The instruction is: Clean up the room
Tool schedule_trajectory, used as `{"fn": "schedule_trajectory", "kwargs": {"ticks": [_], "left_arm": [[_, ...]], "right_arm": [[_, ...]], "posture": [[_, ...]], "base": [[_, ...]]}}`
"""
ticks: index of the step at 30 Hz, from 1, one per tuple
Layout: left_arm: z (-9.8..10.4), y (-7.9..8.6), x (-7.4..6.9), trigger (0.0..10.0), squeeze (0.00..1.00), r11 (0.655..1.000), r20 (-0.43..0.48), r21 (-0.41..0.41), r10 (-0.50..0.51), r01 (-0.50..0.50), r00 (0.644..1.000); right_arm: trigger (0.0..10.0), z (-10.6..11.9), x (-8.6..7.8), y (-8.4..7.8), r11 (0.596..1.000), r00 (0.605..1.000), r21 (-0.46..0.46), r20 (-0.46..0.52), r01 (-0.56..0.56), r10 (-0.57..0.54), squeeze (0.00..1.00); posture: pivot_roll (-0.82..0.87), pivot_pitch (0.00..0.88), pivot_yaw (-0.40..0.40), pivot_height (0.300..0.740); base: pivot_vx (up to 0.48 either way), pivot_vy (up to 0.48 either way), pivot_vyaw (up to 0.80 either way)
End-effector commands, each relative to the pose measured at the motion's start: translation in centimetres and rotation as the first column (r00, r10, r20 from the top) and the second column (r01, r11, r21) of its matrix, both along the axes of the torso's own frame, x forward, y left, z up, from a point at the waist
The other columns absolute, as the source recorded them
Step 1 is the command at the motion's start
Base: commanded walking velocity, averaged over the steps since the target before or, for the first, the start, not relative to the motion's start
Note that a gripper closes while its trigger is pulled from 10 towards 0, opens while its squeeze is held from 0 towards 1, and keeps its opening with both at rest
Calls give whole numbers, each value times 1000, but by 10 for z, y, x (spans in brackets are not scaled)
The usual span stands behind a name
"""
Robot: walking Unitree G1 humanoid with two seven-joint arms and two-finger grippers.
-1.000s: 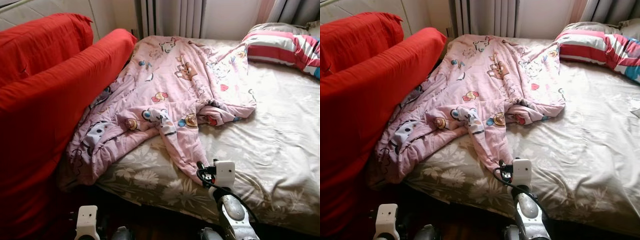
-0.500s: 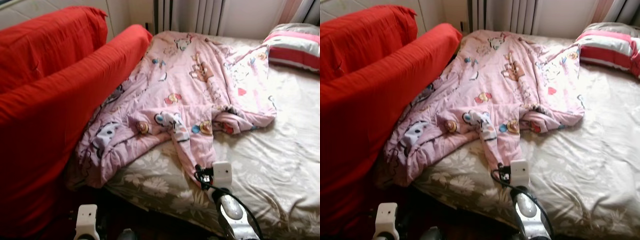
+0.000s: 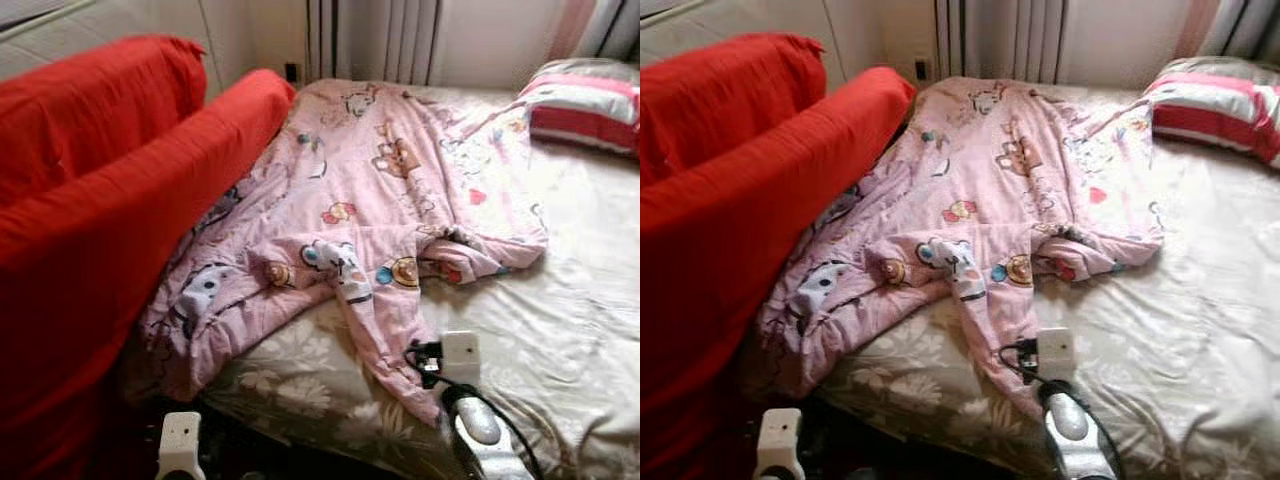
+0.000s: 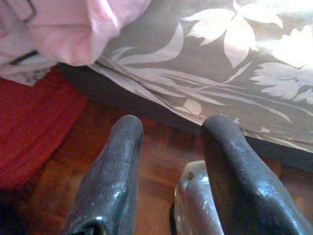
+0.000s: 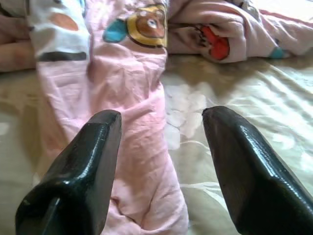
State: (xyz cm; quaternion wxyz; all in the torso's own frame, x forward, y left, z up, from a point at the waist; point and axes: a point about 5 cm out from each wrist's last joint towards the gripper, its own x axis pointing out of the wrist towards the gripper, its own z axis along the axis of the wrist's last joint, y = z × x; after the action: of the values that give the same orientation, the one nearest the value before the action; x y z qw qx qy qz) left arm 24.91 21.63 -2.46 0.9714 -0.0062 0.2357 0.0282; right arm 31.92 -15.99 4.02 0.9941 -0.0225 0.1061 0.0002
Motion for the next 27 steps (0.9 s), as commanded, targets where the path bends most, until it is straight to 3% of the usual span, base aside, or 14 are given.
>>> {"fn": "schedule_trajectory", "kwargs": {"ticks": [1,4,9,11,19,27], "left_arm": [[-5,9,-9,10000,0,1000,-29,12,21,-20,999],[-5,8,-9,10000,0,1000,-30,10,20,-20,999],[-5,7,-9,10000,0,1000,-31,5,18,-17,999],[-6,7,-9,10000,0,1000,-32,4,14,-14,999],[-7,8,-13,10000,0,1000,-35,0,10,-10,999],[-12,14,-21,10000,0,1000,-58,5,14,-13,998]], "right_arm": [[10000,-6,-3,7,1000,999,16,-33,-3,3,0],[10000,-9,-4,6,1000,998,27,-57,9,-7,0],[10000,-30,-14,1,999,979,15,-203,33,-29,0],[10000,-34,-17,0,999,972,32,-233,36,-28,1000],[10000,-35,-14,7,999,961,30,-274,-25,33,1000],[10000,-32,-10,6,999,960,50,-280,-11,25,1000]], "posture": [[26,207,39,610],[26,208,38,610],[29,212,38,610],[30,219,40,610],[48,243,46,610],[62,267,51,610]], "base": [[319,0,0],[300,0,0],[0,0,0],[0,0,0],[0,0,0],[0,0,0]]}}
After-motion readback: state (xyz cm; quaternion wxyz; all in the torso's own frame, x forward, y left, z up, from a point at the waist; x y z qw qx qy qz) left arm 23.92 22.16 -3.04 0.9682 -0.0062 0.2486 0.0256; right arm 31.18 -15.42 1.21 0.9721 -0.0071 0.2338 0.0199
